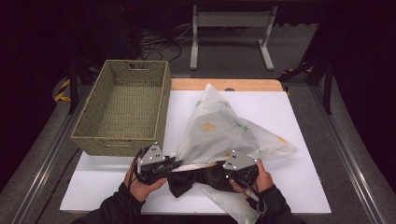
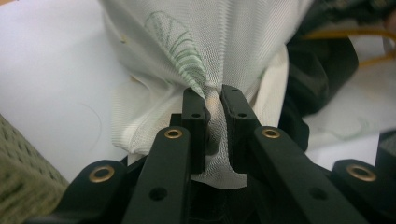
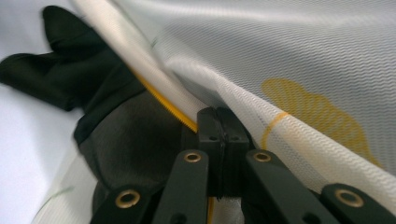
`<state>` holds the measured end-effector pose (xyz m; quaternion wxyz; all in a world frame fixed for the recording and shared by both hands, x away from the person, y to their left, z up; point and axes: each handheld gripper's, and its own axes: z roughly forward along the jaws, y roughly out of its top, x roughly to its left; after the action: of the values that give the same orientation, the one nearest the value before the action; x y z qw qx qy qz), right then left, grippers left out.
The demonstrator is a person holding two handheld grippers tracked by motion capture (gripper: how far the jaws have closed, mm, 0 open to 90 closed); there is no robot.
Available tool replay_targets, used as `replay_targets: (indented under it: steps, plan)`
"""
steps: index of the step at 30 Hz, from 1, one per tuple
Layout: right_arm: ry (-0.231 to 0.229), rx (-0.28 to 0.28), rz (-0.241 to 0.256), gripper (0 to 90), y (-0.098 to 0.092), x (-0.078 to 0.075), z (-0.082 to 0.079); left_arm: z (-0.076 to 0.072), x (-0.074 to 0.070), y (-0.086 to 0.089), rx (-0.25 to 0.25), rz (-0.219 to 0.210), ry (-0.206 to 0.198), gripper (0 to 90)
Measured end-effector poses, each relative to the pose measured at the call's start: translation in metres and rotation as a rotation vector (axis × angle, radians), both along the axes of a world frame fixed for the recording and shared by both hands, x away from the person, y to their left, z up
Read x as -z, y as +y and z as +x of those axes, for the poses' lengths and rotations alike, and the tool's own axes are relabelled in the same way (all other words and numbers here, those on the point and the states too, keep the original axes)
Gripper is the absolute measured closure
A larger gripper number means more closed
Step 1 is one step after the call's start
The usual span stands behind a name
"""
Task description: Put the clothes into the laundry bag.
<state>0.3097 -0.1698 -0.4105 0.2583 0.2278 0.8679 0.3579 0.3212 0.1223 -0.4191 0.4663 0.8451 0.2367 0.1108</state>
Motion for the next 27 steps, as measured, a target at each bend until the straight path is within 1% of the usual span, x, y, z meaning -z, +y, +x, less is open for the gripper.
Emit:
replay_targets:
  steps: [1,2,3,4,5,6,8,10,11,12,13,14,15,16,17,18,19,20,21,22,23,24,25,26,27]
  plan:
    - [0.002,0.001,-0.006,89.7,0.0,0.001,0.001,-0.002,0.002,0.0,0.015,-0.004,-0.025,76.0]
    - [0.008,-0.002,-0.003,89.7,0.0,0.001,0.001,-0.004,0.003,0.001,0.021,0.002,-0.049,70.6]
    - [0.016,-0.004,0.002,89.7,-0.004,0.001,-0.002,-0.005,0.003,0.003,0.041,0.003,-0.045,63.6]
    - [0.022,0.001,0.004,89.7,-0.007,0.001,-0.005,-0.005,0.003,0.003,0.041,0.003,-0.045,56.4]
    - [0.022,0.001,0.004,89.7,-0.007,0.001,-0.005,-0.007,0.002,0.006,0.05,0.005,-0.055,56.4]
    - [0.037,0.004,0.022,89.6,-0.018,-0.001,-0.011,-0.012,-0.002,0.017,0.048,-0.007,-0.067,45.1]
    - [0.05,0.009,0.045,89.6,-0.025,-0.003,-0.015,-0.015,-0.003,0.027,0.052,-0.021,-0.039,37.9]
    - [0.058,0.011,0.059,89.6,-0.029,-0.003,-0.02,-0.021,0.001,0.033,0.065,0.017,-0.029,36.8]
    - [0.058,0.011,0.059,89.6,-0.029,-0.003,-0.02,-0.021,0.001,0.033,0.065,0.017,-0.029,35.2]
    - [0.059,0.008,0.061,89.6,-0.029,-0.004,-0.023,-0.023,0.006,0.034,0.079,0.035,-0.01,35.2]
    - [0.059,0.008,0.061,89.6,-0.029,-0.004,-0.023,-0.023,0.011,0.032,0.1,0.051,0.003,35.2]
    - [0.056,0.007,0.057,89.6,-0.028,-0.004,-0.024,-0.023,0.015,0.027,0.102,0.083,0.015,35.2]
    - [0.056,0.007,0.053,89.6,-0.026,-0.004,-0.025,-0.02,0.02,0.021,0.121,0.101,0.026,34.9]
    - [0.054,0.005,0.047,89.6,-0.024,-0.003,-0.026,-0.017,0.025,0.015,0.142,0.115,0.044,34.7]
    - [0.055,0.001,0.045,89.6,-0.022,-0.002,-0.026,-0.014,0.029,0.008,0.148,0.144,0.053,34.8]
    - [0.057,-0.001,0.04,89.6,-0.02,-0.001,-0.026,-0.011,0.034,0.002,0.148,0.159,0.062,35.9]
    - [0.06,0.001,0.035,89.5,-0.019,0.0,-0.026,-0.008,0.037,-0.002,0.162,0.153,0.075,38.5]
    - [0.062,0.002,0.037,89.6,-0.018,0.001,-0.025,-0.006,0.039,-0.006,0.171,0.145,0.073,44.6]
    - [0.066,0.0,0.039,89.5,-0.018,0.001,-0.024,-0.005,0.039,-0.011,0.179,0.145,0.064,56.1]
    - [0.064,0.001,0.036,89.5,-0.017,0.002,-0.023,-0.002,0.039,-0.016,0.188,0.152,0.051,61.5]
    - [0.068,0.004,0.039,89.5,-0.017,0.003,-0.023,0.0,0.038,-0.021,0.19,0.142,0.049,66.8]
    - [0.068,0.004,0.041,89.5,-0.017,0.003,-0.022,0.002,0.037,-0.025,0.198,0.128,0.044,74.1]
    - [0.067,0.004,0.044,89.5,-0.017,0.003,-0.022,0.003,0.035,-0.031,0.215,0.114,0.049,78.9]
    - [0.066,0.005,0.05,89.5,-0.017,0.002,-0.022,0.004,0.033,-0.038,0.229,0.11,0.044,81.3]
    - [0.065,0.005,0.053,89.5,-0.017,0.001,-0.023,0.004,0.031,-0.047,0.237,0.094,0.037,82.5]
